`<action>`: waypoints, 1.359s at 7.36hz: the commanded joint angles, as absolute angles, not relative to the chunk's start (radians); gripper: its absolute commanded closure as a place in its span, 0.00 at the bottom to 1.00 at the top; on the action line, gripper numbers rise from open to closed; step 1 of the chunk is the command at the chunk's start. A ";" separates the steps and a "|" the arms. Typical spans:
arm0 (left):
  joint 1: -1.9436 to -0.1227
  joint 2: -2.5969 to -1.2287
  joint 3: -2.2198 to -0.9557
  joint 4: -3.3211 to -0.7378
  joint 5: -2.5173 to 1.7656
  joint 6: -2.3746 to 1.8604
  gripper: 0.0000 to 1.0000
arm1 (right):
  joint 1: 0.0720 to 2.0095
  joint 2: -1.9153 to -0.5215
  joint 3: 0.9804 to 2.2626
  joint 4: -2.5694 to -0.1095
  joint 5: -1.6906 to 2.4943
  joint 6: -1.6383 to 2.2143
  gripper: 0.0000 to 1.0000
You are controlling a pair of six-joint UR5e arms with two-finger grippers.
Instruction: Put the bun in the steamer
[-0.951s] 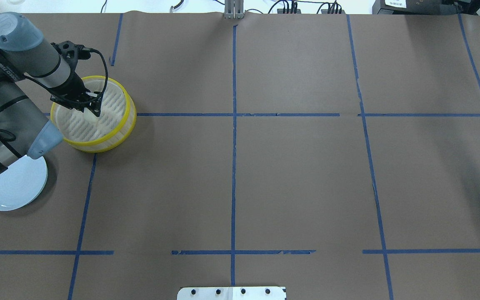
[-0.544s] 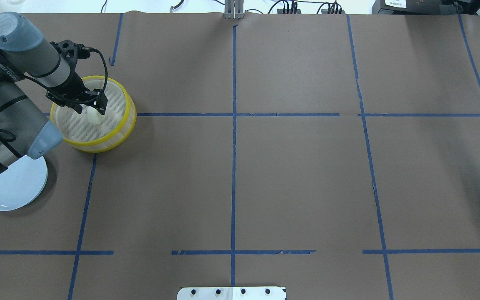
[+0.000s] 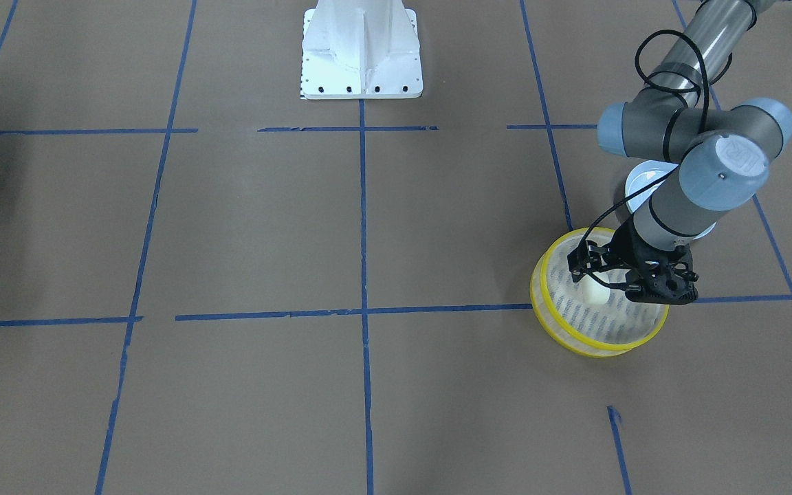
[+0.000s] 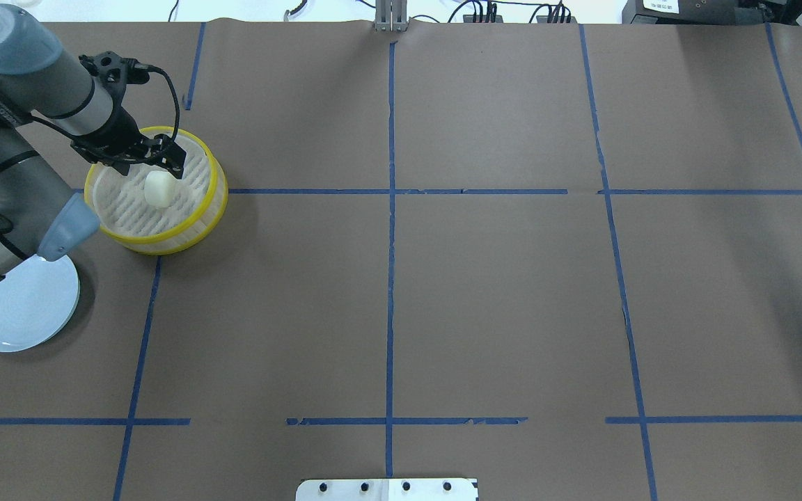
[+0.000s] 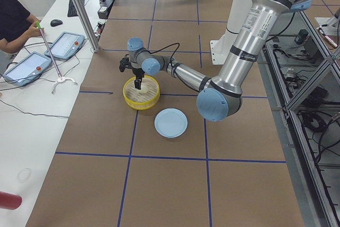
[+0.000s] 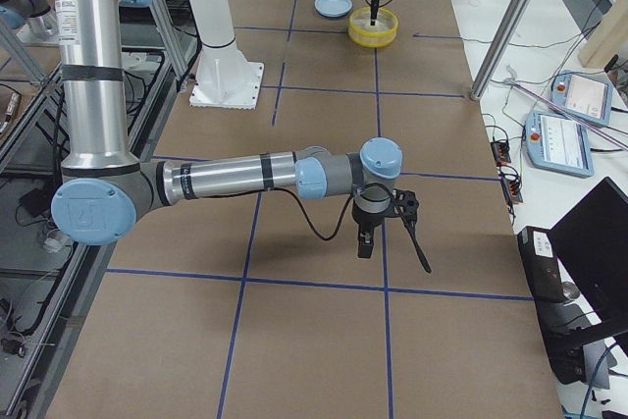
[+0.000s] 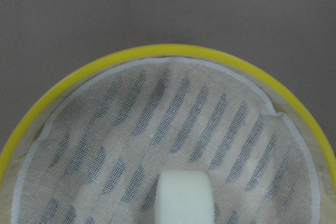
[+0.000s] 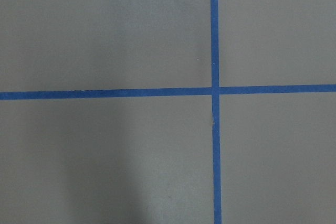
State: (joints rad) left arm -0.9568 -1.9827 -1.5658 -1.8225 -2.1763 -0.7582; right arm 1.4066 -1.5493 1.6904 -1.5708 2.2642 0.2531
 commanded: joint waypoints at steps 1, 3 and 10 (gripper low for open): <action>-1.011 -1.878 -1.742 -1.816 -2.184 -0.758 0.00 | 1.407 -1.549 1.690 -1.571 2.264 0.253 0.00; -1.191 -1.798 -1.776 -1.812 -2.218 -0.603 0.00 | 1.407 -1.549 1.690 -1.571 2.264 0.253 0.00; -1.568 -1.592 -1.471 -1.786 -2.332 0.091 0.00 | 1.407 -1.549 1.690 -1.571 2.264 0.253 0.00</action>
State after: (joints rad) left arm -1.5624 -1.6205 -1.4829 -1.7859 -2.3356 0.0736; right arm 1.4067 -1.5493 1.6904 -1.5708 2.2641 0.2531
